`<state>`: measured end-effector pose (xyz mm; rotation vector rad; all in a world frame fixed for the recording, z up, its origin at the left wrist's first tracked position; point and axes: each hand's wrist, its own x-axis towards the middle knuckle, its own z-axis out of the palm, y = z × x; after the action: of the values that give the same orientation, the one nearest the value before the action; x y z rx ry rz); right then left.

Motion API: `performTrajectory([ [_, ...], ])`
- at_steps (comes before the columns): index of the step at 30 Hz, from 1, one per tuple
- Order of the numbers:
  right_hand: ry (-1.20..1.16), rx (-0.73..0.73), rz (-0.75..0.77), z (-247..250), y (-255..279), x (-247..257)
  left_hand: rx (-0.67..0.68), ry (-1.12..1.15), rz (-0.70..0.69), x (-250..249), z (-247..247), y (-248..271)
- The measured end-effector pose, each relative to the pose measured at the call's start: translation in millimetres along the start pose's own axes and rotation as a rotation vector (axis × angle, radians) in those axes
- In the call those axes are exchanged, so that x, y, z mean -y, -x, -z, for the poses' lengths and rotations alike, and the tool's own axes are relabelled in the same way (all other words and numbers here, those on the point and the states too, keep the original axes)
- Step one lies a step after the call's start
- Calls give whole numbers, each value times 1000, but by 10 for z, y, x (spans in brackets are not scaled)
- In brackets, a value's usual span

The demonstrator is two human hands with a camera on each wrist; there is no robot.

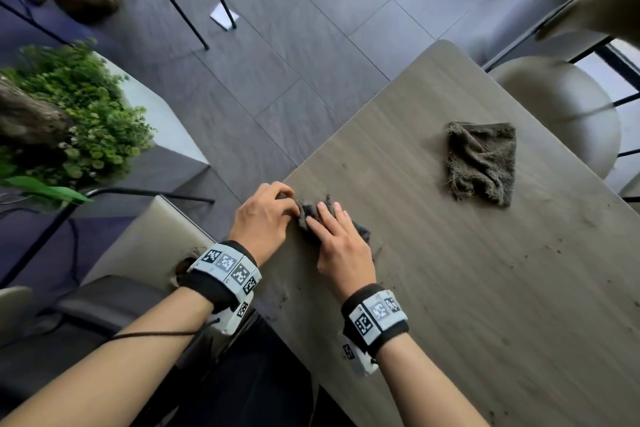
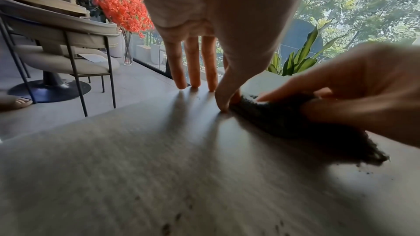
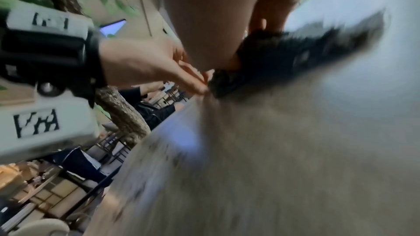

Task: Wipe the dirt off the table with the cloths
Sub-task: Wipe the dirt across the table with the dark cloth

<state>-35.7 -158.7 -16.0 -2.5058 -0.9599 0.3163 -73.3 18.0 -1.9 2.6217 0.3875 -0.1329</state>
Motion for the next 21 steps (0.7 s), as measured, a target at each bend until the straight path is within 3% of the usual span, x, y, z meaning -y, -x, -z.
performTrajectory([
  [4,-78,-168,-101,359,-423,-315,16,17,14,46,11,87],
  [7,-63,-295,-296,700,-966,-789,18,27,24,71,-6,136],
  [9,-35,-230,-479,831,-1234,-1039,4,33,44,86,-18,177],
  [11,46,-68,-562,766,-1336,-1058,-28,48,68,107,-37,226],
  [15,102,59,-266,306,-1104,-562,-115,142,59,137,-91,287],
  [21,59,133,59,-184,-178,165,-145,238,93,165,-86,254],
])
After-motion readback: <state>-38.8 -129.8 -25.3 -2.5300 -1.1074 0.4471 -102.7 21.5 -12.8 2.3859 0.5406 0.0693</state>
